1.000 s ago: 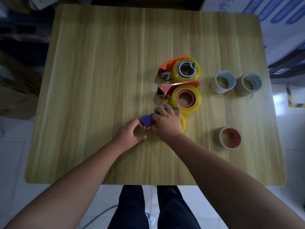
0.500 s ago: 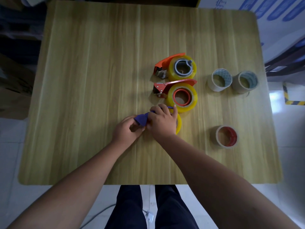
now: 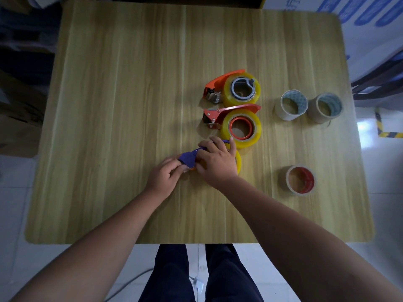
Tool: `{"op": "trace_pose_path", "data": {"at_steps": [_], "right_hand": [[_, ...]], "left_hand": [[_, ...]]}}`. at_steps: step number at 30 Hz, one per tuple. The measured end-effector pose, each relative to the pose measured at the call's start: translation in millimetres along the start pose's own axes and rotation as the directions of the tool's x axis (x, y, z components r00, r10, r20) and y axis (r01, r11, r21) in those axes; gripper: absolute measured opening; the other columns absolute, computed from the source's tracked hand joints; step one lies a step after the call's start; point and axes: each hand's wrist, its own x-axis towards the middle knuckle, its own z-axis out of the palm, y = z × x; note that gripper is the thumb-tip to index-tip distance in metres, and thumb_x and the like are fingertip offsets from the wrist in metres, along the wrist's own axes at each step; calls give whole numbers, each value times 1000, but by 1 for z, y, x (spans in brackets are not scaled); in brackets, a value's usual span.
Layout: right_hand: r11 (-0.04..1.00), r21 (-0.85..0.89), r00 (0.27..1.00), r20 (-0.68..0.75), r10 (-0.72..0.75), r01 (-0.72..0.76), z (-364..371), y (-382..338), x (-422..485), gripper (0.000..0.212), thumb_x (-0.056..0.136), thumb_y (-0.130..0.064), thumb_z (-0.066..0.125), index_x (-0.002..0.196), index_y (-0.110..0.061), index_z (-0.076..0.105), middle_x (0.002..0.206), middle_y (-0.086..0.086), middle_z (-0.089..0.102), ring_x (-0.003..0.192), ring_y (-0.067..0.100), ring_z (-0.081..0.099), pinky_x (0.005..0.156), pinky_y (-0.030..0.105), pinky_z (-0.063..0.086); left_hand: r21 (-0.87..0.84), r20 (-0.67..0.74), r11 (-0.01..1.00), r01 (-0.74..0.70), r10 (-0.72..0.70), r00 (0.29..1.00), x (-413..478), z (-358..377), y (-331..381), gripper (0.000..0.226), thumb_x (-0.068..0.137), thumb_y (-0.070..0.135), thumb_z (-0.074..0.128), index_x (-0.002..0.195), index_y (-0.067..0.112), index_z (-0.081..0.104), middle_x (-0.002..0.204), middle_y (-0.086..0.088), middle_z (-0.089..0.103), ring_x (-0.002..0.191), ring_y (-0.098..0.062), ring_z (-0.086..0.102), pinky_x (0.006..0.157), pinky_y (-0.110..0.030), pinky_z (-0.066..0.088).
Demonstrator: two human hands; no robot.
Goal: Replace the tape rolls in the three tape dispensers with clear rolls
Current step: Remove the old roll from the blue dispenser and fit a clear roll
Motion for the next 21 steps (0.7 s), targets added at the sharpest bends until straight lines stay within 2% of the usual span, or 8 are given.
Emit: {"op": "trace_pose_path", "data": {"at_steps": [3,6,11,17,18,21], "right_hand": [[1000,-18,999,42,-18,19,0,1,-3,16,85,-37,66,99,-33,73,131,-7,54,140,27,32,115,65,4],[1000,-16,999,52,-16,17,0,0,-3,15,85,-36,66,96,-32,75,131,-6,54,139,28,32,114,66,3],[999,-40,998,65,-9,11,-1,1,-2,16,87,-37,63,98,-33,74,132,-7,53,139,26,32,114,65,4],[999,-39,999,41,-16,17,1,3,-3,16,87,-39,62,95,-33,74,129,-6,56,137,28,36,113,68,10],[999,-43,999,35,-16,17,2,3,-4,15,87,-38,62,95,-33,74,129,-5,56,136,29,37,112,68,10],[997,-74,999,47,-2,5,4,0,-4,14,85,-37,66,95,-32,75,129,-4,56,137,30,36,113,69,7]], "left_hand": [[25,27,999,-39,38,999,-1,-2,-2,26,86,36,66,85,11,67,94,2,67,83,-8,61,72,-18,48],[84,42,995,-51,48,998,2,-1,-5,17,76,21,81,86,12,71,110,-3,70,96,-13,66,81,-24,51],[102,27,992,-74,71,997,8,0,-9,10,80,14,76,78,9,67,104,-1,72,97,-17,66,80,-35,54],[154,29,985,-83,80,996,10,0,-13,15,80,10,72,76,9,58,86,-3,67,80,-21,62,66,-41,52],[164,39,982,-92,86,996,10,0,-13,15,80,10,73,77,9,58,88,-3,68,82,-22,63,70,-41,53],[191,81,978,-89,75,994,10,2,-18,9,80,11,73,85,9,66,106,-2,71,99,-24,65,95,-45,49]]}}
